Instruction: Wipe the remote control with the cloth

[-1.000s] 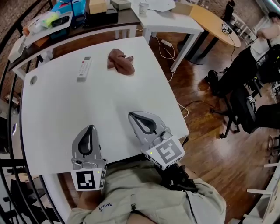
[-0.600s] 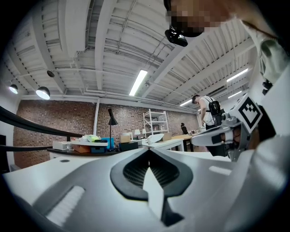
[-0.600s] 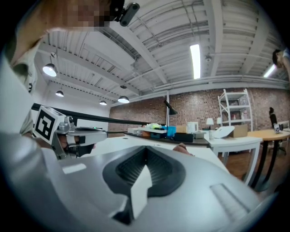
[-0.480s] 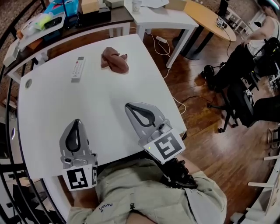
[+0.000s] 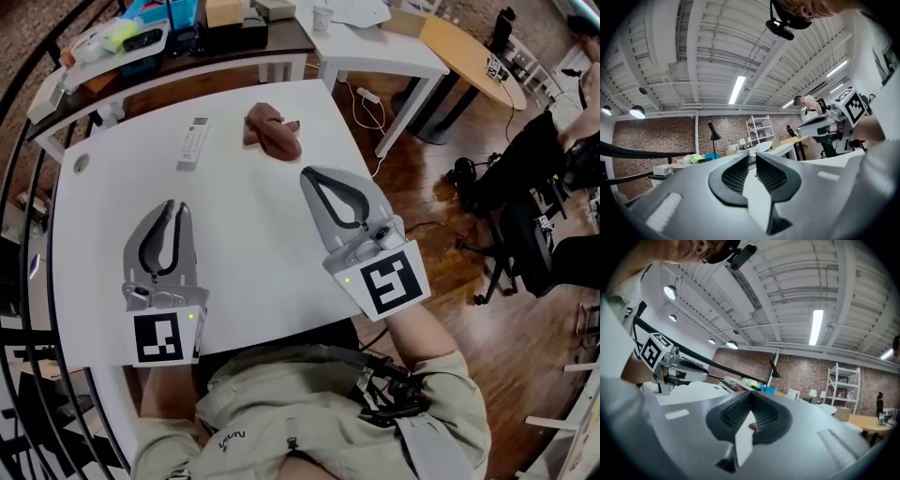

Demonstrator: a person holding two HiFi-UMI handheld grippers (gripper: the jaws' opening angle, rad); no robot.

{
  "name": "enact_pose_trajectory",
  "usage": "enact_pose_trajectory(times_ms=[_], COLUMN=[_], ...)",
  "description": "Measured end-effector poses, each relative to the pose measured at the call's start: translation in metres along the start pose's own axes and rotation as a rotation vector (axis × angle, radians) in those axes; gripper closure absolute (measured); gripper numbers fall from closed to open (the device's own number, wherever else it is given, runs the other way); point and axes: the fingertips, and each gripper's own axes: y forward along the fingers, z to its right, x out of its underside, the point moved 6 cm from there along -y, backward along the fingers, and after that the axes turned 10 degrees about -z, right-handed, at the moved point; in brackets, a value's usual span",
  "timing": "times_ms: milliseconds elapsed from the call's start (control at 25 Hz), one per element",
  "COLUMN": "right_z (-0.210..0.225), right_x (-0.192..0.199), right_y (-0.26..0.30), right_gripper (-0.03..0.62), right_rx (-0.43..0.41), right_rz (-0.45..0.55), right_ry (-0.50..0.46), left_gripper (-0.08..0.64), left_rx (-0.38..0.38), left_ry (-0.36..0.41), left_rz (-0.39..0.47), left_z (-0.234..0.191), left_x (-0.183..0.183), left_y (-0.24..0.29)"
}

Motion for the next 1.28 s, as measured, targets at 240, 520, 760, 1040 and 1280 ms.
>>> enact_pose_trajectory(times_ms=[240,520,760,1040,1280], right_z=[0.024,0.06,0.089,0.111,0.11], right_x=[-0.01,-0.026,-0.028,-0.011,0.002], right_y=[0.023,0.055,0.093,0.131,0.162], right_gripper=[0.587,0.507,0.395,0.331,0.327], right_rx=[-0.001,0.034,0.084,0.032,-0.012], right_rz=[-0.018,-0.029,-0.074,-0.153,-0.206], right_ry=[-0.067,-0.074,-0.071,0.014,0.075], left_gripper=[0.486,0.414,0.27,0.189,0.183], left_rx=[-0.007,0.002,-0.001,0.023,0.05], left_ry=[0.063,0.042,-0.038,-0.014,-0.056], left_rz=[0.012,-0.012,-0.09,-0.222,-0.338], left_z=[-0.025,-0.052,-0.078,-0.089,-0.1], left_x=[-0.008,-0.031,-0.025,-0.001,0.02], left_y=[0.03,0.063,0.101,0.151,0.193])
